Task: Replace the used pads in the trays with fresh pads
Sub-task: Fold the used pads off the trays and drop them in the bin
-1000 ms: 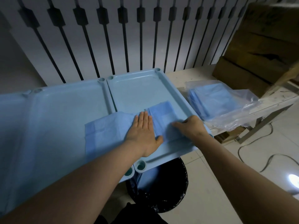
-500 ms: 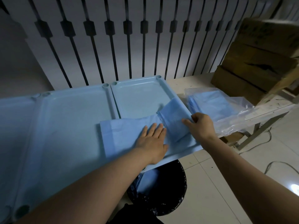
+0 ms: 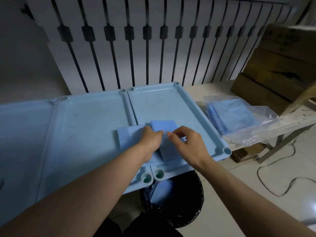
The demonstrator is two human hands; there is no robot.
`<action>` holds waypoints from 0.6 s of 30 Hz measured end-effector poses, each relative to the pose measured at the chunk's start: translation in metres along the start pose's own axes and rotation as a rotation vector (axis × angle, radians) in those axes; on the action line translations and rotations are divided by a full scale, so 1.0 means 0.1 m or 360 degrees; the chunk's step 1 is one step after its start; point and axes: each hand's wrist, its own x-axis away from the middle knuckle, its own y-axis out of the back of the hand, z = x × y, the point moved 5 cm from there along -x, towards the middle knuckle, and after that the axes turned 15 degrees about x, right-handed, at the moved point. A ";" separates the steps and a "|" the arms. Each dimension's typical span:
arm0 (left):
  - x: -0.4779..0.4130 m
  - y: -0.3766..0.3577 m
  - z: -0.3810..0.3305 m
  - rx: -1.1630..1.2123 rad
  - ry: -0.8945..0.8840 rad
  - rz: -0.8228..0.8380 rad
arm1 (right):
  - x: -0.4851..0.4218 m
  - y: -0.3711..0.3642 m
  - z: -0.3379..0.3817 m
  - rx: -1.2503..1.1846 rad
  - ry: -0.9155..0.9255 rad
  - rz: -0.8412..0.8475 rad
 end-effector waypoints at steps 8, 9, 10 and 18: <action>0.13 -0.05 -0.19 -0.0462 -0.0288 -0.0010 | -0.26 -0.06 -0.37 0.0181 -0.0312 0.0016; 0.15 -0.06 -0.20 -0.0568 -0.0334 0.0014 | -0.30 -0.13 -0.43 0.0228 -0.0419 0.0093; 0.19 -0.07 -0.21 -0.0698 -0.0396 0.0043 | -0.34 -0.19 -0.47 0.0281 -0.0533 0.0178; 0.35 -0.12 -0.03 -0.1924 -0.0875 0.0328 | -0.42 -0.27 -0.65 0.0185 -0.0772 0.0270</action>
